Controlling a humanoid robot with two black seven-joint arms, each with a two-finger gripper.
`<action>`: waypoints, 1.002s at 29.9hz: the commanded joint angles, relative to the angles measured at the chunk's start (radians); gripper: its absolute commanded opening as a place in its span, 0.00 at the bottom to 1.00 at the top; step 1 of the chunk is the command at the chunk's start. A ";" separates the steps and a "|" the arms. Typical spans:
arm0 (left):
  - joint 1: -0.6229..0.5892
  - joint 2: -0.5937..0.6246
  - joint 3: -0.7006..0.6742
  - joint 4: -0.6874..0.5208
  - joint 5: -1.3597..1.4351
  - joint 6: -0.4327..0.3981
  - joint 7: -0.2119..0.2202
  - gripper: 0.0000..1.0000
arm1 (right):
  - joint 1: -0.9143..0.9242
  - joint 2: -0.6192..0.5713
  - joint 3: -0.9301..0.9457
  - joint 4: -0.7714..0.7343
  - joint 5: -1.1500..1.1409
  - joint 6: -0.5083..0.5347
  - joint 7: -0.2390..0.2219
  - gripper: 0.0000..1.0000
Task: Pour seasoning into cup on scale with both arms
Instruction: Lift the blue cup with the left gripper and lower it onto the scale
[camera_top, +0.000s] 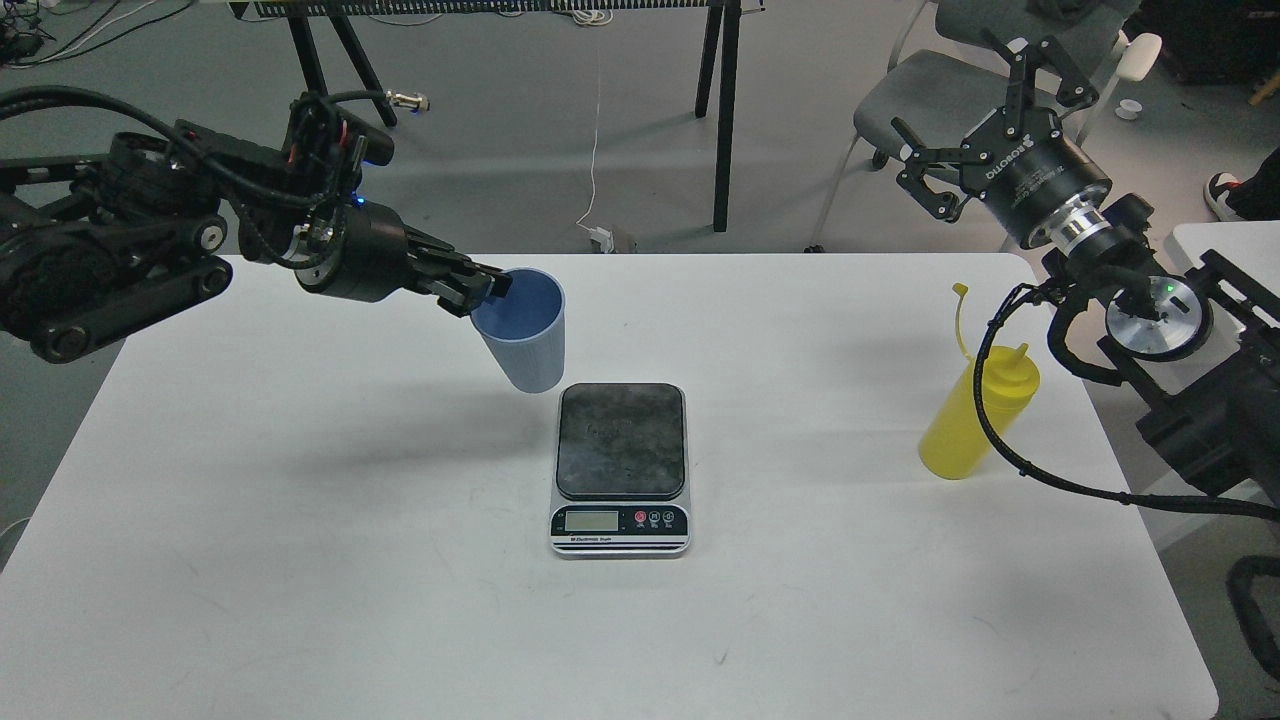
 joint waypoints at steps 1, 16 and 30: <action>0.001 -0.060 0.005 0.007 -0.003 -0.001 0.000 0.03 | 0.000 -0.001 0.005 -0.002 0.000 0.000 0.000 0.99; 0.093 -0.332 0.042 0.274 -0.004 0.004 0.000 0.05 | 0.000 -0.004 0.011 -0.002 0.000 0.000 0.000 0.99; 0.121 -0.321 0.040 0.276 -0.007 0.007 0.000 0.07 | 0.000 -0.019 0.007 0.000 0.000 0.000 0.000 0.99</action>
